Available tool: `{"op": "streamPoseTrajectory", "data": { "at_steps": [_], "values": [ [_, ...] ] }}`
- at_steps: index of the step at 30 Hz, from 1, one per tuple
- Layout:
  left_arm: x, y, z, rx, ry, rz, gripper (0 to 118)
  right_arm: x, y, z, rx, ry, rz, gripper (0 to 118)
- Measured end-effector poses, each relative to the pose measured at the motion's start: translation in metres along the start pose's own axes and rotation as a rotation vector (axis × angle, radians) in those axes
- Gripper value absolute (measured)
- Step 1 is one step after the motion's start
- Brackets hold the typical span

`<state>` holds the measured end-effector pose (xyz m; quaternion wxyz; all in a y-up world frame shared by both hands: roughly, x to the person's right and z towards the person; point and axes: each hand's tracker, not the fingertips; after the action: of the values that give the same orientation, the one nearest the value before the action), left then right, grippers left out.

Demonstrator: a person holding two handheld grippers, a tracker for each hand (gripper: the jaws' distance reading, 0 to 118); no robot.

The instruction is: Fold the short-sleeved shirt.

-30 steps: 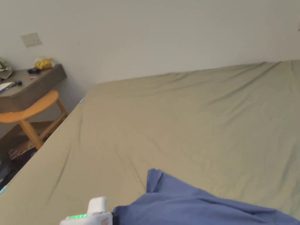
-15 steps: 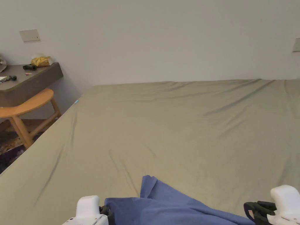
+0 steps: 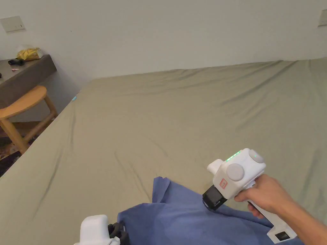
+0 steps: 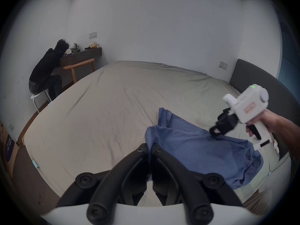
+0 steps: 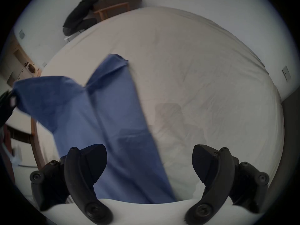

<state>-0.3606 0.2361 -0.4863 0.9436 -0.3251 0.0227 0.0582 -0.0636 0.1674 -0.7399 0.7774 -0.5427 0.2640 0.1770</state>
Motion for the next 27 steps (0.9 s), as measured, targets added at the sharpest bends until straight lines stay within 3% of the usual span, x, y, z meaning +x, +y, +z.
{"op": "streamPoseTrajectory", "data": {
  "at_steps": [5, 10, 15, 16, 18, 19, 21, 22, 23, 27],
  "values": [
    [0.000, -0.007, -0.002, -0.007, 0.003, -0.022, 2, 0.015, 0.008, -0.025, -0.016, 0.040, -0.128, 110],
    [-0.002, -0.007, -0.008, -0.019, 0.003, -0.017, 2, -0.005, 0.007, -0.042, -0.056, -0.016, 0.002, 110],
    [0.001, -0.008, -0.010, -0.019, -0.002, -0.029, 2, -0.008, 0.012, -0.044, -0.072, -0.025, -0.020, 107],
    [0.001, -0.009, -0.011, -0.021, -0.004, -0.029, 2, -0.006, 0.011, -0.043, -0.080, -0.001, -0.051, 101],
    [0.002, -0.009, -0.013, -0.021, -0.002, -0.025, 2, -0.005, 0.008, -0.038, -0.057, 0.072, -0.092, 74],
    [0.002, -0.009, -0.013, -0.021, 0.001, -0.023, 2, -0.008, 0.006, -0.035, -0.048, 0.057, -0.081, 62],
    [0.003, -0.009, -0.014, -0.018, 0.010, -0.015, 2, -0.017, 0.003, -0.030, -0.021, 0.108, -0.064, 18],
    [0.003, -0.008, -0.014, -0.019, 0.008, -0.007, 2, -0.020, 0.000, -0.028, -0.012, 0.057, -0.036, 8],
    [0.003, -0.007, -0.014, -0.019, 0.005, -0.003, 2, -0.025, -0.001, -0.024, -0.012, -0.018, 0.007, 5],
    [0.004, -0.004, -0.009, -0.011, 0.010, -0.009, 2, -0.029, -0.007, -0.006, 0.046, -0.025, 0.014, 4]
  ]
}}
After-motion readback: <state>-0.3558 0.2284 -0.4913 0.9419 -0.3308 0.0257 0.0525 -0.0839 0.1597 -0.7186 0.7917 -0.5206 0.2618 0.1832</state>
